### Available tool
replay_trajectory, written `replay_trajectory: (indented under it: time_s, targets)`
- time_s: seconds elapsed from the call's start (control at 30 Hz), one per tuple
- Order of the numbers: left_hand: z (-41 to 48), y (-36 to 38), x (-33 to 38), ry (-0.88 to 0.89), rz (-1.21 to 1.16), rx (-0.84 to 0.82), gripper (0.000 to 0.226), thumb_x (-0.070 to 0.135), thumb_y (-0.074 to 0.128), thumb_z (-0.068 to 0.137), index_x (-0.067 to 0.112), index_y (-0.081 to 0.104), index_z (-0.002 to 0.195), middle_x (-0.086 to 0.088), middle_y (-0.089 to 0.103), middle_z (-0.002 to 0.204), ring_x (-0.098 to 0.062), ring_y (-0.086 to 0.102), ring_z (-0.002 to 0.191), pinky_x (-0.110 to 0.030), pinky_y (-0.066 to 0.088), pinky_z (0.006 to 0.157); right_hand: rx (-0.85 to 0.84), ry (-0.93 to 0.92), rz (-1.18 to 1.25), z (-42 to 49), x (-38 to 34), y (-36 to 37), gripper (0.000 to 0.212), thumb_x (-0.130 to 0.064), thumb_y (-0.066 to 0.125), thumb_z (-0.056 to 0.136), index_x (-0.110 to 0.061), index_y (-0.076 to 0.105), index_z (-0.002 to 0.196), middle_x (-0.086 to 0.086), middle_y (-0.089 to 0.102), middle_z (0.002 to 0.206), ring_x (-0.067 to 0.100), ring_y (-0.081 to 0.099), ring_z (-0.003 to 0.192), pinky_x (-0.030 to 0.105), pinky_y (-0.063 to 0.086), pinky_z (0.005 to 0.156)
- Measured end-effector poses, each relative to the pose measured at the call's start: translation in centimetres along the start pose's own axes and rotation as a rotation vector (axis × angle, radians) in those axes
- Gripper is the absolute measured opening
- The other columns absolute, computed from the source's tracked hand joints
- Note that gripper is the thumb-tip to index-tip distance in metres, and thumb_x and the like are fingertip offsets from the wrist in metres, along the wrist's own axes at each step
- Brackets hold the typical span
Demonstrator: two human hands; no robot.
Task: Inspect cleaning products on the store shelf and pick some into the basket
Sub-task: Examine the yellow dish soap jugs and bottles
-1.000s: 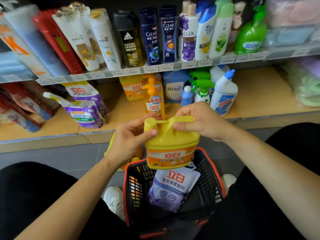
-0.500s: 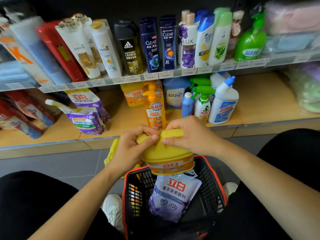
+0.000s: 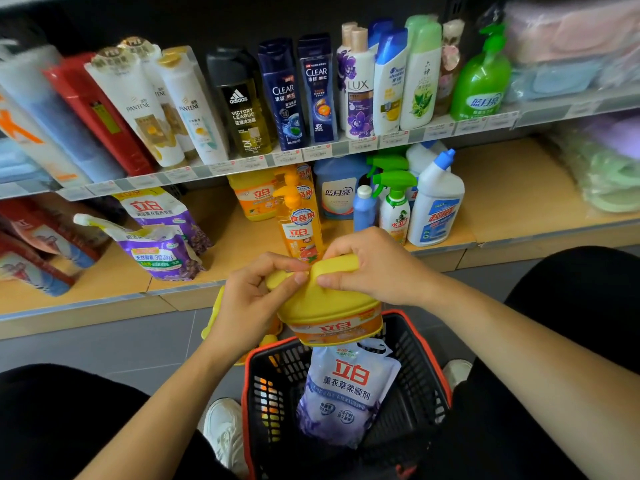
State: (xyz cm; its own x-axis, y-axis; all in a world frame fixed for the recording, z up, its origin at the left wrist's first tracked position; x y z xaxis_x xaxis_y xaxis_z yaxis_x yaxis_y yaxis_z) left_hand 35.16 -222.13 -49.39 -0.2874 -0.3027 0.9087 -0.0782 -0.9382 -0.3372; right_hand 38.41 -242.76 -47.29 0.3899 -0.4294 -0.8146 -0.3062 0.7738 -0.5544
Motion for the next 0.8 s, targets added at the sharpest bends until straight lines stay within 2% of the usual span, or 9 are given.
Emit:
replay_trajectory:
  time_s: [0.13, 0.23, 0.3, 0.4, 0.47, 0.57, 0.7, 0.8]
  targets:
    - [0.3, -0.3, 0.1, 0.037, -0.033, -0.018, 0.017, 0.024, 0.065, 0.092, 0.024, 0.073, 0.107, 0.010, 0.075, 0.108, -0.006, 0.067, 0.104, -0.019, 0.051, 0.084, 0.008, 0.013, 0.022, 0.3, 0.1, -0.7, 0.018, -0.032, 0.080, 0.083, -0.015, 0.076, 0.088, -0.004, 0.071, 0.080, 0.004, 0.059, 0.075, 0.024, 0.044, 0.068]
    - [0.7, -0.7, -0.3, 0.013, -0.150, -0.110, 0.034, 0.027, 0.060, 0.094, 0.019, 0.065, 0.127, 0.001, 0.072, 0.122, -0.015, 0.065, 0.118, -0.028, 0.054, 0.095, 0.023, 0.023, 0.074, 0.6, 0.3, -1.2, 0.016, -0.027, 0.080, 0.083, -0.012, 0.076, 0.089, -0.004, 0.071, 0.080, 0.000, 0.059, 0.075, 0.025, 0.046, 0.070]
    - [0.9, -1.3, -0.6, -0.011, -0.206, -0.228, 0.043, 0.023, 0.056, 0.098, 0.020, 0.056, 0.141, -0.005, 0.065, 0.136, -0.021, 0.058, 0.130, -0.032, 0.053, 0.101, 0.030, 0.030, 0.135, 0.6, 0.5, -1.6, 0.018, -0.022, 0.081, 0.082, -0.007, 0.077, 0.090, 0.002, 0.073, 0.083, 0.004, 0.062, 0.079, 0.028, 0.049, 0.073]
    - [1.1, -2.1, -0.7, -0.032, -0.265, -0.369, 0.049, 0.022, 0.053, 0.099, 0.032, 0.050, 0.147, -0.003, 0.057, 0.147, -0.020, 0.052, 0.137, -0.026, 0.050, 0.101, 0.020, 0.036, 0.198, 0.6, 0.7, -2.3, 0.018, -0.019, 0.081, 0.082, -0.004, 0.076, 0.092, 0.012, 0.074, 0.089, 0.016, 0.067, 0.085, 0.038, 0.053, 0.079]
    - [0.9, -2.0, -0.7, -0.028, -0.295, -0.328, 0.048, 0.018, 0.055, 0.098, 0.033, 0.055, 0.143, 0.000, 0.062, 0.141, -0.018, 0.057, 0.133, -0.023, 0.052, 0.097, 0.017, 0.034, 0.213, 0.6, 0.7, -2.3, 0.018, -0.019, 0.081, 0.081, -0.004, 0.077, 0.092, 0.012, 0.074, 0.089, 0.016, 0.067, 0.085, 0.039, 0.053, 0.080]
    - [0.4, -1.7, -0.8, -0.007, -0.270, -0.161, 0.044, 0.010, 0.061, 0.092, 0.022, 0.061, 0.135, 0.002, 0.072, 0.126, -0.015, 0.065, 0.122, -0.024, 0.056, 0.090, 0.028, 0.039, 0.229, 0.6, 0.7, -2.0, 0.018, -0.019, 0.081, 0.082, -0.004, 0.077, 0.091, 0.011, 0.074, 0.088, 0.011, 0.066, 0.083, 0.036, 0.053, 0.079]
    - [0.0, -1.7, -1.0, 0.064, -0.162, 0.026, 0.044, 0.014, 0.070, 0.086, 0.019, 0.065, 0.129, 0.009, 0.074, 0.120, -0.014, 0.070, 0.114, -0.024, 0.059, 0.086, 0.046, 0.034, 0.223, 0.5, 0.9, -1.6, 0.018, -0.020, 0.081, 0.082, -0.005, 0.077, 0.091, 0.007, 0.074, 0.087, 0.008, 0.065, 0.082, 0.032, 0.052, 0.077]
    - [0.2, -1.5, -1.2, 0.061, -0.146, 0.041, 0.043, 0.016, 0.070, 0.087, 0.019, 0.065, 0.129, 0.010, 0.074, 0.120, -0.013, 0.071, 0.111, -0.024, 0.060, 0.083, 0.091, 0.029, 0.232, 0.6, 1.1, -1.8, 0.015, -0.018, 0.081, 0.082, -0.006, 0.077, 0.089, 0.001, 0.074, 0.085, 0.007, 0.067, 0.083, 0.029, 0.053, 0.079]
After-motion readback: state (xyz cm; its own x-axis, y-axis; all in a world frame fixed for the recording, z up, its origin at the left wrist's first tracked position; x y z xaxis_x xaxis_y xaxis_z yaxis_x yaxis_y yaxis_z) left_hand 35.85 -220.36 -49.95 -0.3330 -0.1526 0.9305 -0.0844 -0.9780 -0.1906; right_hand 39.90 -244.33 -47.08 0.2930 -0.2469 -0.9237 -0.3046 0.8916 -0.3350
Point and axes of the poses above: each hand's wrist, its own z-axis towards the middle knuckle, its own y-axis out of the palm, x = y × z, the point moved 2 cm from there along z, towards the middle knuckle
